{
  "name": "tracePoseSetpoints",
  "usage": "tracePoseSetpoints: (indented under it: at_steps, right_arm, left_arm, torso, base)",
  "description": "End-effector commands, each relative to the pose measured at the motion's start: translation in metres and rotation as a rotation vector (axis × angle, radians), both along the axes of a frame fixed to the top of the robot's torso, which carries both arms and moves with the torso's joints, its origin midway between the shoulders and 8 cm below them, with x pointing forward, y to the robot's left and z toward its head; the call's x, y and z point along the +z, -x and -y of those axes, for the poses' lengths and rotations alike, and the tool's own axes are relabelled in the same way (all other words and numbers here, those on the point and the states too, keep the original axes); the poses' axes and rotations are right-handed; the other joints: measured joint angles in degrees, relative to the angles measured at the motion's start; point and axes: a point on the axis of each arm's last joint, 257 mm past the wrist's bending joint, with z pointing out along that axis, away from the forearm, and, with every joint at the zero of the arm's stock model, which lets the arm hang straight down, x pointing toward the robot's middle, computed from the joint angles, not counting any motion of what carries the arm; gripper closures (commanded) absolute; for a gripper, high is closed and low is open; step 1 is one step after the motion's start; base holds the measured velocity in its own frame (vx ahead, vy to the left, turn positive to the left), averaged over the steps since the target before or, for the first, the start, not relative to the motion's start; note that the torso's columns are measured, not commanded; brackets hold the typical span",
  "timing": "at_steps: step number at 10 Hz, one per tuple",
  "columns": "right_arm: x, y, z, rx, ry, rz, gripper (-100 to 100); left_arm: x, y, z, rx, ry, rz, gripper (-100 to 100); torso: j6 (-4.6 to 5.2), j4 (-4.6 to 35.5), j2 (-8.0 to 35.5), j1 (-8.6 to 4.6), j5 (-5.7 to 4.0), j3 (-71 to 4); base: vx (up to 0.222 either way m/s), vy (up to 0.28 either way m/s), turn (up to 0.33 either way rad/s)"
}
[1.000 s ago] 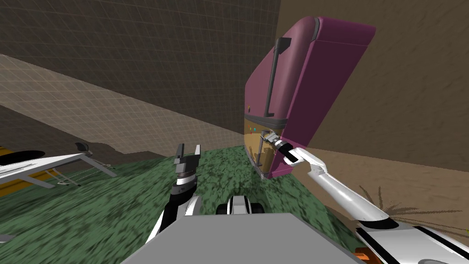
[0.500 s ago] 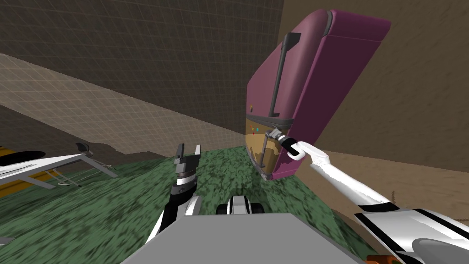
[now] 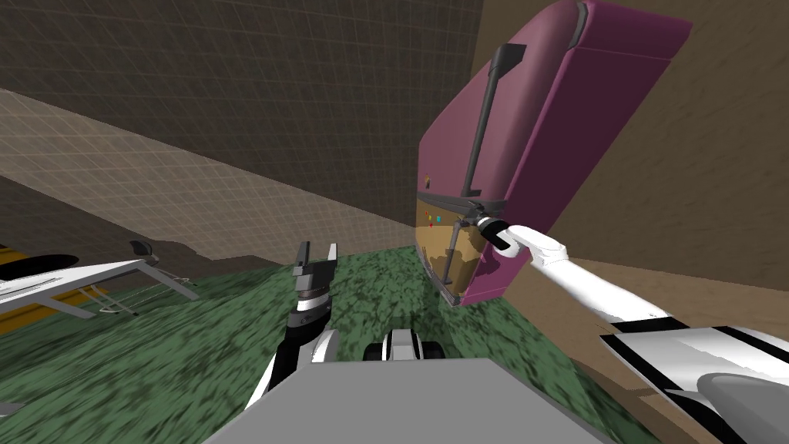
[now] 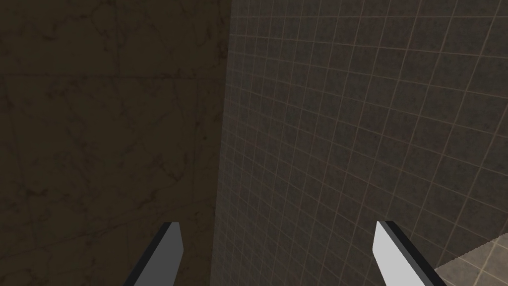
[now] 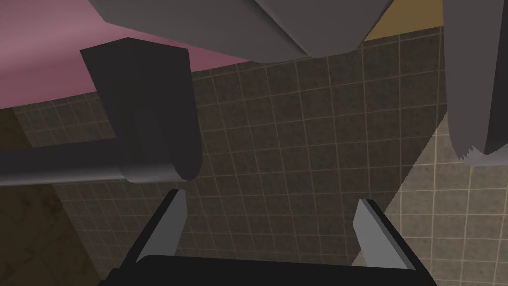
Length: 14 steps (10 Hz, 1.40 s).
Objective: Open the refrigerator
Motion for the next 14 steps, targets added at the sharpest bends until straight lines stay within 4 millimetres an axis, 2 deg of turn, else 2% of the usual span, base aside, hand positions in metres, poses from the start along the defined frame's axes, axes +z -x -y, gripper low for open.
tracePoseSetpoints:
  at_steps: [1,4,5,6,7,8,9,10,11,12,13,14]
  right_arm:
    - [0.031,0.0,0.032,-0.089,0.141,0.024,-100]
    - [0.058,0.001,0.056,-0.162,0.252,0.046,-100]
    - [0.053,0.002,0.049,-0.144,0.227,0.041,-100]
    - [0.064,0.005,0.06,-0.154,0.233,0.041,-100]
    - [0.06,0.005,0.056,-0.152,0.234,0.042,-100]
    - [0.06,0.005,0.056,-0.151,0.233,0.042,100]
    - [0.063,0.007,0.072,-0.191,0.234,0.041,100]
    - [0.063,0.007,0.072,-0.191,0.234,0.041,100]
    - [0.063,0.009,0.087,-0.23,0.234,0.036,100]
    - [0.063,0.009,0.087,-0.23,0.234,0.036,100]
    - [0.063,0.012,0.103,-0.268,0.235,0.03,100]
    - [0.063,0.012,0.103,-0.268,0.235,0.03,100]
  left_arm:
    - [0.0,0.0,0.0,0.0,0.0,0.0,0]
    - [0.0,0.0,0.0,0.0,0.0,0.0,0]
    - [0.0,0.0,0.0,0.0,0.0,0.0,0]
    - [0.0,0.0,0.0,0.0,0.0,0.0,0]
    - [0.0,0.0,0.0,0.0,0.0,0.0,0]
    - [0.0,0.0,0.0,0.0,0.0,0.0,0]
    - [0.0,0.0,0.0,0.0,0.0,0.0,0]
    - [0.0,0.0,0.0,0.0,0.0,0.0,0]
    - [0.0,0.0,0.0,0.0,0.0,0.0,0]
    - [0.0,0.0,0.0,0.0,0.0,0.0,0]
    - [0.0,0.0,0.0,0.0,0.0,0.0,0]
    - [0.0,0.0,0.0,0.0,0.0,0.0,0]
  torso:
    - [0.03,0.03,0.08,-0.09,-0.03,0.06]
    - [0.01,0.0,0.0,-0.11,-0.05,0.01]
    - [0.02,0.01,0.01,-0.07,-0.02,0.02]
    - [0.01,0.01,0.04,-0.12,-0.05,0.04]
    - [0.0,-0.02,-0.11,-0.06,-0.02,-0.05]
    - [0.01,-0.02,-0.05,-0.08,-0.03,-0.03]
    - [-0.06,-0.13,-0.08,-0.16,-0.12,-0.05]
    - [-0.17,-0.31,-0.62,0.28,-0.03,-0.39]
    - [-0.39,-0.27,-0.68,0.5,0.19,-0.5]
    - [-0.52,-0.3,-0.75,0.52,0.21,-0.55]
    - [-0.49,-0.25,-0.71,0.28,0.18,-0.53]
    - [-0.52,-0.19,-0.89,0.23,0.23,-0.64]
  base:
    - [0.04,0.064,0.006]
    - [0.035,0.048,0.006]
    - [0.013,0.02,-0.003]
    - [0.061,0.027,0.051]
    - [0.039,0.015,0.011]
    - [0.006,0.001,-0.015]
    - [0.102,0.173,-0.015]
    - [0.068,0.253,-0.049]
    - [0.04,0.295,-0.011]
    - [0.031,0.284,0.002]
    - [0.094,0.324,0.004]
    - [0.071,0.296,-0.026]
